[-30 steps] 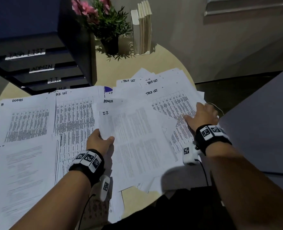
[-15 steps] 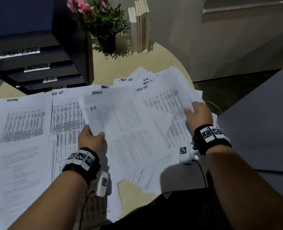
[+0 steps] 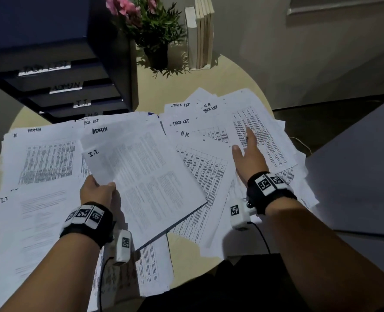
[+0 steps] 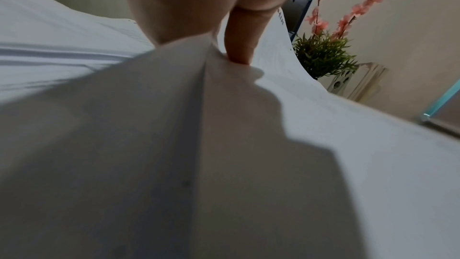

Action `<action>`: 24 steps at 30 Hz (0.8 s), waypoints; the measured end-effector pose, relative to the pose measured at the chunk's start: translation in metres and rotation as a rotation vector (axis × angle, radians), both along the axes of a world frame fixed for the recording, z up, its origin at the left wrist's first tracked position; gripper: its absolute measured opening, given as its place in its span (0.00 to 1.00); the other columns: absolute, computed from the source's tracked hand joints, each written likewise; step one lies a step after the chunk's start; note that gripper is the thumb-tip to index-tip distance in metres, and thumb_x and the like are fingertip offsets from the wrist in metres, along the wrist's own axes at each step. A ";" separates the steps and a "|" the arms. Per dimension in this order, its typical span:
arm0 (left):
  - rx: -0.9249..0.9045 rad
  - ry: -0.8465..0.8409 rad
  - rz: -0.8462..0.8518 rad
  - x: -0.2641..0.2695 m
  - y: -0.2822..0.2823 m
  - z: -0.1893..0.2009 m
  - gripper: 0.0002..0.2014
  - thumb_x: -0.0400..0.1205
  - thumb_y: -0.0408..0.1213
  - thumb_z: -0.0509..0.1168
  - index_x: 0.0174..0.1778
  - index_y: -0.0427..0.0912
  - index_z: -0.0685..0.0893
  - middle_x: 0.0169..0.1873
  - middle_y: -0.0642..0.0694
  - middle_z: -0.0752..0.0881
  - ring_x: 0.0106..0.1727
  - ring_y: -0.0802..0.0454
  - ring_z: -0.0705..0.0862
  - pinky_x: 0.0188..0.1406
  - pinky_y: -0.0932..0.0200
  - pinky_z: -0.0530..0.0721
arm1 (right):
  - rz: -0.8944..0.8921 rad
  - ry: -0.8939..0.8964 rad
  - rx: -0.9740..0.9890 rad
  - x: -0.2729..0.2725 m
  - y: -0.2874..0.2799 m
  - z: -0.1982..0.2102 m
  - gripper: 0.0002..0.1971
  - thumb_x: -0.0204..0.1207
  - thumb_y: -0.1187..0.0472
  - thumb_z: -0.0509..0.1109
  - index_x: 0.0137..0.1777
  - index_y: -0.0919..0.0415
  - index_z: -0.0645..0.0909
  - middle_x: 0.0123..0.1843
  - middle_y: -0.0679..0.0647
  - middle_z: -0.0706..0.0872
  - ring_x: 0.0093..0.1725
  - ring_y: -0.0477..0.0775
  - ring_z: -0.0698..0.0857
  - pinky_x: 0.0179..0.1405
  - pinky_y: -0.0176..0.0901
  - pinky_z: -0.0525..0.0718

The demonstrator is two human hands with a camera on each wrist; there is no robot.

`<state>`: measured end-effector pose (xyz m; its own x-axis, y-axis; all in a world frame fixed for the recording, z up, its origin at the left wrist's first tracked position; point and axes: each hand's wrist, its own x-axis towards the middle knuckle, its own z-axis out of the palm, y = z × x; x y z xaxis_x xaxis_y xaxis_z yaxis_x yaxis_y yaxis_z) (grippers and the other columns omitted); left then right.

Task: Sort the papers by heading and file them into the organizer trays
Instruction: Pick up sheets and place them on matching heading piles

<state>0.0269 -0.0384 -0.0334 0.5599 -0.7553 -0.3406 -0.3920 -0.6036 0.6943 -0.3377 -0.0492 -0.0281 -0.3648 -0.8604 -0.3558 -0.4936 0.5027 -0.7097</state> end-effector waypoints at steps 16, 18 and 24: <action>-0.042 0.107 -0.183 -0.047 -0.004 0.012 0.12 0.81 0.27 0.67 0.60 0.39 0.81 0.50 0.43 0.85 0.52 0.42 0.83 0.52 0.51 0.80 | 0.139 0.314 -0.310 -0.031 -0.017 0.069 0.14 0.80 0.67 0.65 0.35 0.59 0.66 0.41 0.55 0.73 0.37 0.57 0.72 0.35 0.43 0.68; -0.054 0.077 -0.212 -0.051 -0.007 0.015 0.10 0.80 0.27 0.67 0.56 0.40 0.81 0.48 0.43 0.85 0.51 0.43 0.83 0.50 0.52 0.79 | 0.158 0.356 -0.258 -0.028 -0.013 0.065 0.16 0.81 0.67 0.65 0.34 0.55 0.66 0.44 0.58 0.73 0.40 0.58 0.73 0.33 0.43 0.67; -0.091 0.069 -0.251 -0.052 -0.006 0.024 0.07 0.78 0.33 0.72 0.50 0.40 0.83 0.43 0.44 0.87 0.46 0.44 0.85 0.47 0.54 0.80 | 0.174 0.531 -0.086 -0.016 -0.002 0.044 0.01 0.81 0.68 0.60 0.49 0.63 0.72 0.39 0.63 0.80 0.41 0.67 0.82 0.36 0.48 0.76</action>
